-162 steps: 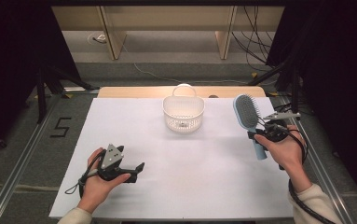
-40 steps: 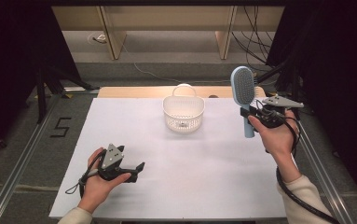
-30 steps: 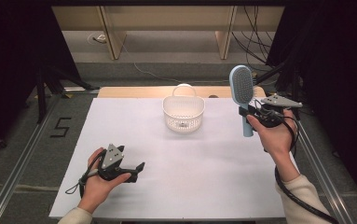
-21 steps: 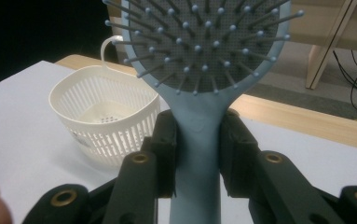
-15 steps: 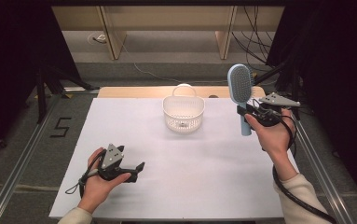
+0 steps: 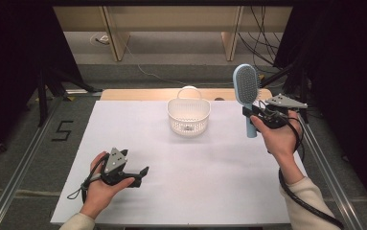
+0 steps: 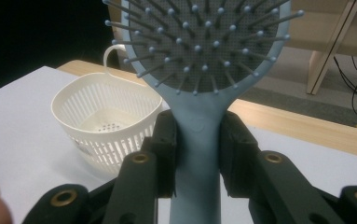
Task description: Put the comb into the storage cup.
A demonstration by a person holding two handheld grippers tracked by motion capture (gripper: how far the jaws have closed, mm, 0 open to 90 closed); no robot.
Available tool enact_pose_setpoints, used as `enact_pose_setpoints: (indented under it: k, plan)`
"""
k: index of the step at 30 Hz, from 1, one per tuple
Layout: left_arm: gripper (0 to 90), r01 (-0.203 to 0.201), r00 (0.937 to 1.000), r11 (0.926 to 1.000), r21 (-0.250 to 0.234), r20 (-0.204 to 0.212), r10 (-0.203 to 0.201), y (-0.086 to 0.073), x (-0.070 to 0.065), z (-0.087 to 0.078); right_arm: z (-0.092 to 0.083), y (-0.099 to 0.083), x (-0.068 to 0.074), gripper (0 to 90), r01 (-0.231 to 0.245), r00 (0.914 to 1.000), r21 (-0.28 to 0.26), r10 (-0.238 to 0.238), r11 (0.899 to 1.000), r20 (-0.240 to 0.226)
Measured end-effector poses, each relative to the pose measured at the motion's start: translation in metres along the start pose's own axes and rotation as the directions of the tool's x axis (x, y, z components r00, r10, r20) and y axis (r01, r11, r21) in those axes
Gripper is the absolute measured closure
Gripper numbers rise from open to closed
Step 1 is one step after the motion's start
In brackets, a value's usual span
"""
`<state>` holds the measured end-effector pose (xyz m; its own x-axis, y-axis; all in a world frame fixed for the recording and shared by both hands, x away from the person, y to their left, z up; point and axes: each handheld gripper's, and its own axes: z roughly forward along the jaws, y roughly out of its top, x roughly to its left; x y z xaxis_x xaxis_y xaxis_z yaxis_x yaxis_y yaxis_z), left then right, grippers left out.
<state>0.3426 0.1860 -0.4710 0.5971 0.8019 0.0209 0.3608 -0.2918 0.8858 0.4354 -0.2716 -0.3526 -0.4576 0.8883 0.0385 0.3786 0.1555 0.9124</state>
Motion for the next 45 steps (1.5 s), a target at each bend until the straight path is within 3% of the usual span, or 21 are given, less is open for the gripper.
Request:
enact_pose_setpoints:
  k: [45]
  plan:
    - [2.5, 0.002, 1.0, 1.0, -0.001, 0.001, -0.002, -0.0001, -0.0002, -0.0001, 0.0038, 0.0084, 0.0054, 70.8, 0.004, 0.9999, -0.036, -0.004, 0.999, -0.01]
